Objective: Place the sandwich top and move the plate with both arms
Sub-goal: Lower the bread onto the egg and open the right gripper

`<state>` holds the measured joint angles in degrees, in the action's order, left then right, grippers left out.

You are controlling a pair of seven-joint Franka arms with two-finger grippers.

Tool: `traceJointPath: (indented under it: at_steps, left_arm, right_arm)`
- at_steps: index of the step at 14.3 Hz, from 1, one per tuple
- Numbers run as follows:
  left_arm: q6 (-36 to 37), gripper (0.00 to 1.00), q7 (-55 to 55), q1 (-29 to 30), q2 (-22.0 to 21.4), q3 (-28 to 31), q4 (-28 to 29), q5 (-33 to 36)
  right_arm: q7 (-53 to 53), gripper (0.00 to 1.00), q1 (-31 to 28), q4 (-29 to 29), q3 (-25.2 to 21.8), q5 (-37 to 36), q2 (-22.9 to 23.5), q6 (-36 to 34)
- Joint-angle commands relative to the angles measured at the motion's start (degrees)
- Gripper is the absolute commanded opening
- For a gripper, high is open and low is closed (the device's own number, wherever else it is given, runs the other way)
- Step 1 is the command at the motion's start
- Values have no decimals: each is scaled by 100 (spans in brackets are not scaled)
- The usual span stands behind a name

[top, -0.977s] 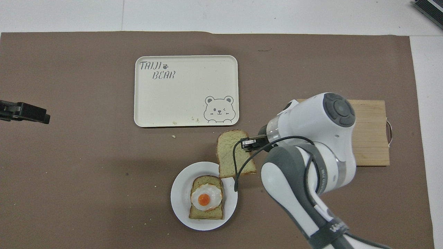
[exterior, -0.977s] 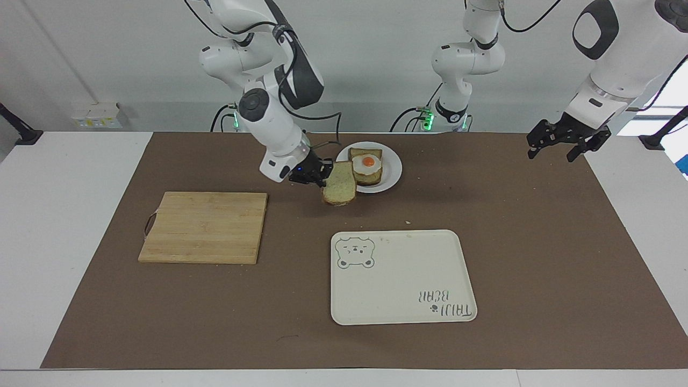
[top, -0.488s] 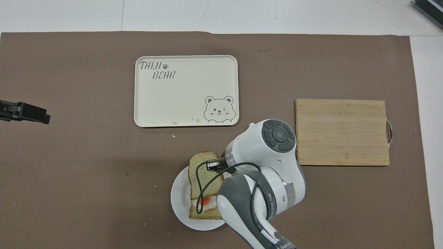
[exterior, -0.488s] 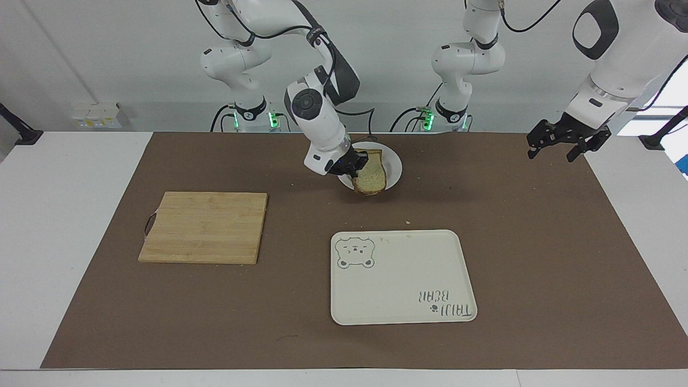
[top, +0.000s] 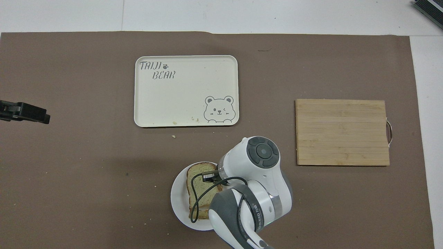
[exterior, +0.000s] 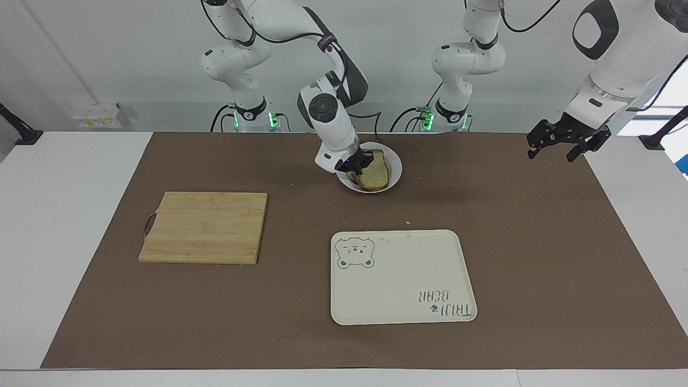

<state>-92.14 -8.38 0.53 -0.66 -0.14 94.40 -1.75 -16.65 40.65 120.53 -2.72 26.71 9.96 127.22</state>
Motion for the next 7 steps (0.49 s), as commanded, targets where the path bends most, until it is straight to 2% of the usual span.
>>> traceJointPath:
  at_steps: [1, 3, 4, 5, 6, 7]
  left_arm:
    - [65, 100, 38, 70, 22, -48, -80, 35]
    - [65, 100, 38, 70, 22, -48, -80, 35]
    - [65, 100, 38, 78, 22, -48, -80, 35]
    - [65, 100, 38, 70, 22, -48, -80, 35]
    - [65, 100, 38, 70, 22, -48, -80, 35]
    - [65, 100, 38, 70, 22, -48, -80, 35]
  right_arm:
    - [-66, 0, -5, 155, -9, 168, -91, 92]
    - [-180, 0, -5, 155, -9, 168, -91, 92]
    - [-180, 19, -5, 155, -9, 168, -82, 66]
    - [-189, 77, -14, 129, -9, 159, -73, 31]
    - [-189, 100, -31, 68, -18, 151, -38, 31]
    - [-189, 100, -92, -63, -27, 98, 31, 39]
